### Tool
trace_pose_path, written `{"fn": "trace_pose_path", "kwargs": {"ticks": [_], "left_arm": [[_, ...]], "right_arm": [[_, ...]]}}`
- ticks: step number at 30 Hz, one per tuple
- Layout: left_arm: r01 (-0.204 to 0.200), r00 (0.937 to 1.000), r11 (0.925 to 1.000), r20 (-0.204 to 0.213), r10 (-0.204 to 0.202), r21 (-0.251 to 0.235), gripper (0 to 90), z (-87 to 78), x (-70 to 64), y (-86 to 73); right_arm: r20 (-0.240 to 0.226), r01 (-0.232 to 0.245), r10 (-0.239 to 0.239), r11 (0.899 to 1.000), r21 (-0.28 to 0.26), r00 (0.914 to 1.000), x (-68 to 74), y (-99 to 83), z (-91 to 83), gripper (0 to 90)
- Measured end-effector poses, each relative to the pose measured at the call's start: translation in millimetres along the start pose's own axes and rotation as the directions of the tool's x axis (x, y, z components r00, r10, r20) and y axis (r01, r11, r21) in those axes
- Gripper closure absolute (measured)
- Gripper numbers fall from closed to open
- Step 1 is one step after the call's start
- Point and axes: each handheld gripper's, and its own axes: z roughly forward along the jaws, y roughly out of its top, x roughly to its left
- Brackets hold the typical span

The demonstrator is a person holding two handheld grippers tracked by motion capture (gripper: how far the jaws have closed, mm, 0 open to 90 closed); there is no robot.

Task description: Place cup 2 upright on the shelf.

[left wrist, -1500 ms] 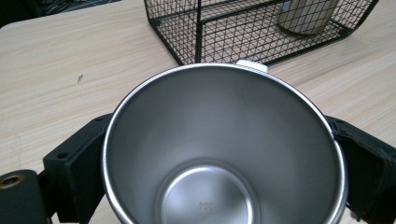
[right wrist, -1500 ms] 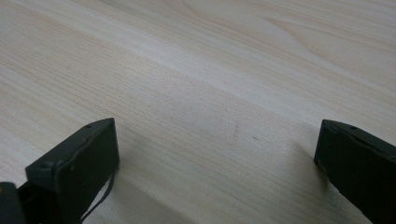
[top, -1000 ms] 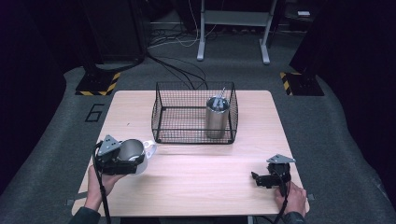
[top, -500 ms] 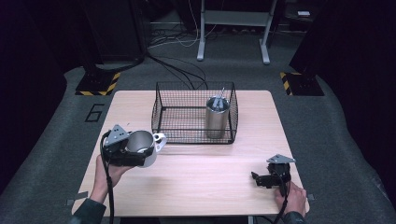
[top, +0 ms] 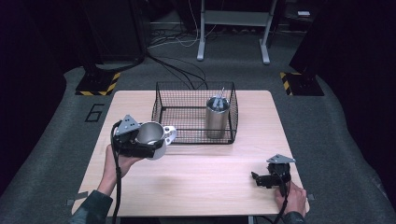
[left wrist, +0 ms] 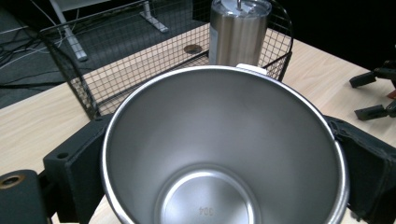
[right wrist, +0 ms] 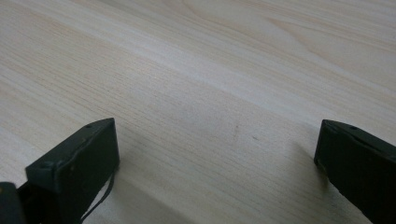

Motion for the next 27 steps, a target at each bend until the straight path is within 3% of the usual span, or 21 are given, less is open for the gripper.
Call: {"fn": "trace_pose_path", "kwargs": {"ticks": [16,27], "left_arm": [[-0.032,0.9993,0.9995,0.017,0.032,0.001,6.1,20.2,-2.7,30.4],[-0.026,0.9994,0.9996,0.022,0.027,-0.014,6.0,25.4,1.8,51.0]], "right_arm": [[-0.001,0.002,-0.002,1.000,0.000,1.0000,-0.2,0.1,0.2,0.0],[-0.002,0.003,-0.003,1.000,0.001,1.0000,-0.3,0.1,0.2,0.0]]}}
